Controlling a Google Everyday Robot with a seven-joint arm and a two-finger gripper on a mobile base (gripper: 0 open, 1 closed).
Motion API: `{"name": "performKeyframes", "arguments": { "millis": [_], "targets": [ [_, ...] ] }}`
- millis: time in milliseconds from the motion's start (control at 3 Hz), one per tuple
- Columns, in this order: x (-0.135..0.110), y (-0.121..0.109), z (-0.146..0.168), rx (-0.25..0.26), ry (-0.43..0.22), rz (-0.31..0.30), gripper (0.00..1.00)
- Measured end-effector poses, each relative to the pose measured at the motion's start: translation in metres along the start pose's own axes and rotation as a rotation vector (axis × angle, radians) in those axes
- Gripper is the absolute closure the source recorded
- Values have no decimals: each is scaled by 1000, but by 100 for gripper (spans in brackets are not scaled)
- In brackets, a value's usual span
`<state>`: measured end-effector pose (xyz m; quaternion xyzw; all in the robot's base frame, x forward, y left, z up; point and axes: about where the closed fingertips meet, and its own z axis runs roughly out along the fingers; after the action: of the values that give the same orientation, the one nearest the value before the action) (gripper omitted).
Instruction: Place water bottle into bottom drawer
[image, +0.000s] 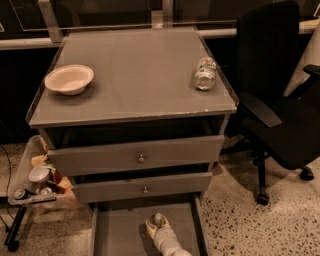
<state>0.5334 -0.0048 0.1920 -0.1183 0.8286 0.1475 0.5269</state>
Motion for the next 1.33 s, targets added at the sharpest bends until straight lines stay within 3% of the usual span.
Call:
{"name": "performKeyframes", "arguments": {
  "millis": [333,1333],
  "targets": [
    [-1,1,-1,1,2,-1,100],
    [-1,1,-1,1,2,-1,36]
  ]
}}
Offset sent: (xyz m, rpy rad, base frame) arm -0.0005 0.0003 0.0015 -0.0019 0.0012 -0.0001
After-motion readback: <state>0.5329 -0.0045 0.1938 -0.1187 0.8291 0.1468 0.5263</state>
